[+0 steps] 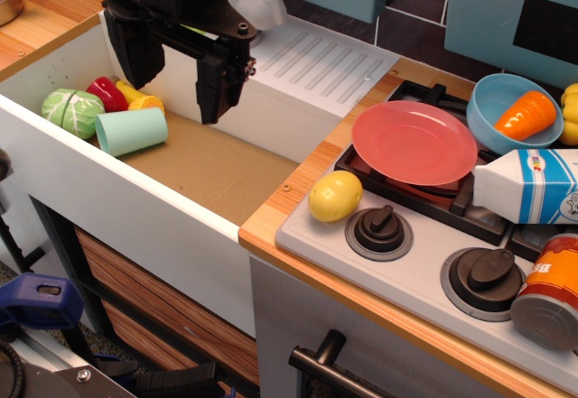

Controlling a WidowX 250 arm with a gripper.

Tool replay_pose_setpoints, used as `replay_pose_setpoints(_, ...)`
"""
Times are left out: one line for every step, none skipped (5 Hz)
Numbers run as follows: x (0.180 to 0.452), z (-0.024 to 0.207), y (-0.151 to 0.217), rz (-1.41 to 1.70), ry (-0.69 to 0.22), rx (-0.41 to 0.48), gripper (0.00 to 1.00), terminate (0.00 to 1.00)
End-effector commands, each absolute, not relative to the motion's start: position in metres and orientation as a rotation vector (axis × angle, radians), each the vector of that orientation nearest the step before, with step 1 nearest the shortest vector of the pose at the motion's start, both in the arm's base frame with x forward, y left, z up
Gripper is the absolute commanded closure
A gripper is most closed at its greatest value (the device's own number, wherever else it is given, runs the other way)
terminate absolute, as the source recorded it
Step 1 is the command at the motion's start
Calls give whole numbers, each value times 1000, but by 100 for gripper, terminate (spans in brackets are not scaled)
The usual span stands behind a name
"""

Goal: Put potato on plate

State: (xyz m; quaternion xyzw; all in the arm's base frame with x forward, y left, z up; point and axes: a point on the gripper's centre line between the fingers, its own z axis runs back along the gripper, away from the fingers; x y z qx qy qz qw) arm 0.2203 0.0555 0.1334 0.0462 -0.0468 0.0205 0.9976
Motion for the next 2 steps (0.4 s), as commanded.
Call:
replay_pose_setpoints(220, 133, 56, 41, -94, 93, 0, 0)
replay_pose_setpoints(235, 129, 31, 38, -94, 61, 0, 0)
